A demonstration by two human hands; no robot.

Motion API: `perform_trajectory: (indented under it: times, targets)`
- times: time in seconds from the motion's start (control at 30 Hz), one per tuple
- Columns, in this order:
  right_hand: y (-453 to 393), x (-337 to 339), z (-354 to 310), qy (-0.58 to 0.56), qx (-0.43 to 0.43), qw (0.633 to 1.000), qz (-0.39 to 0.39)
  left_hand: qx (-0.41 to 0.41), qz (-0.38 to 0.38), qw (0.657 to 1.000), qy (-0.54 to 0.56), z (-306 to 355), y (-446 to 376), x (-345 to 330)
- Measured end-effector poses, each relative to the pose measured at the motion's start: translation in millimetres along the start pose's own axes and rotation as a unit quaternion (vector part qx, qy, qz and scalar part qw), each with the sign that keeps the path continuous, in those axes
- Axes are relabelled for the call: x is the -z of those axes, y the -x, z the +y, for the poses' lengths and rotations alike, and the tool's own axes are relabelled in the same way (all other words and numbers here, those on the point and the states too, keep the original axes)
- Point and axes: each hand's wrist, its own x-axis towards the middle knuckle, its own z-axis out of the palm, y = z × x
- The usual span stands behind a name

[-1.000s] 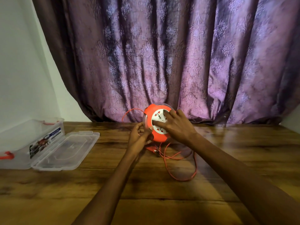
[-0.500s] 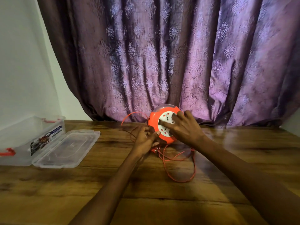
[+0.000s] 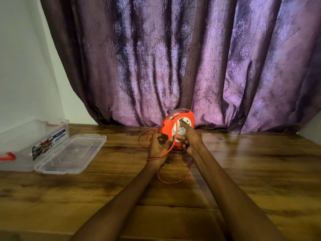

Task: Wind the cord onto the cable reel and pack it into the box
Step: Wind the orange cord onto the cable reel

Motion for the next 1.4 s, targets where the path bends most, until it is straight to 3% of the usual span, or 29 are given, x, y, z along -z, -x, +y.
perform_trajectory:
  times: [0.13,0.23,0.33,0.4,0.47,0.57,0.63,0.73,0.93,1.03,1.17,1.4]
  targets:
    - [2,4,2,0.05,0.063,0.996,-0.044,0.117,-0.01,0.987,0.112,0,-3,3]
    - [1,12,0,0.232,0.158,0.96,-0.001,0.164,-0.014,0.973,0.161,3,-11,12]
    - [3,23,-14,0.388,0.322,0.861,0.06,0.153,-0.02,0.976,0.157,3,-17,23]
    - [5,25,-30,0.403,0.48,0.779,0.002,0.152,-0.027,0.975,0.158,4,-15,25]
    - [8,21,-51,0.448,0.59,0.664,-0.099,0.145,-0.039,0.977,0.152,3,-13,24]
    - [14,6,-81,0.528,0.648,0.525,-0.159,0.144,-0.073,0.976,0.148,3,-11,21]
    - [18,-3,-91,0.542,0.65,0.499,-0.189,0.174,-0.081,0.971,0.144,3,-11,20]
    - [14,-15,-102,0.544,0.616,0.544,-0.17,0.16,-0.085,0.976,0.122,3,-12,22]
    - [-46,-27,-133,0.551,0.411,0.723,-0.066,0.141,-0.17,0.969,0.107,2,-7,23]
    - [-81,-2,-130,0.532,0.293,0.793,-0.047,0.145,-0.188,0.961,0.145,1,-11,28]
    - [-110,52,-97,0.432,0.231,0.872,-0.016,0.135,-0.159,0.96,0.185,9,-25,42]
    - [-90,87,-44,0.281,0.191,0.94,-0.017,0.187,-0.07,0.943,0.266,27,-49,83]
